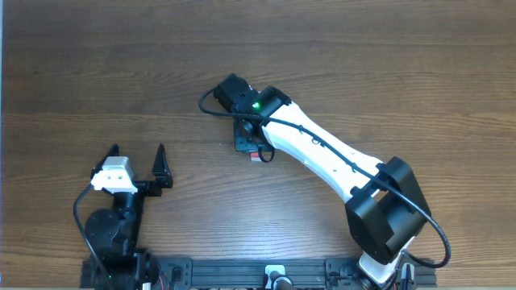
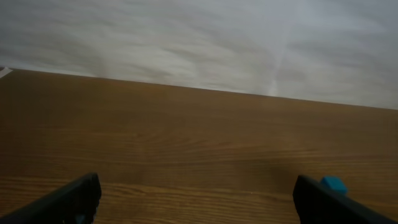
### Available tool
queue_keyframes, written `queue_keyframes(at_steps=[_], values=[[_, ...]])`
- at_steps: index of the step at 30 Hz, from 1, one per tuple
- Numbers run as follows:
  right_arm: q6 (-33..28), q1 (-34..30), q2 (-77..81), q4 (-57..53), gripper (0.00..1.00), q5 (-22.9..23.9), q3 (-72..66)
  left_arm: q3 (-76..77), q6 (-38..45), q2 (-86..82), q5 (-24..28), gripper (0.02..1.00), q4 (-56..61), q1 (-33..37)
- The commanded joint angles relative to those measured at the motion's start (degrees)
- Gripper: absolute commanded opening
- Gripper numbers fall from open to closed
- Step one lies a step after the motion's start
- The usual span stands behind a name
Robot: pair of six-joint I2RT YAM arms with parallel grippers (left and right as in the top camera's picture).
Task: Stack Cubes
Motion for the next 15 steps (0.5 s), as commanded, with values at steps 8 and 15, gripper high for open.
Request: queue_keyframes(at_steps=[8,15], values=[[2.56,-0.42,0.33,0.98,0.009,0.57,-0.37,-0.59,1.05,-0.46,0.33,1.0,0.17,0.31],[2.97,-0.44,0.52,0.96,0.012,0.63,-0.37,-0.59,1.03,-0.46,0.33,1.0,0.15,0.31]])
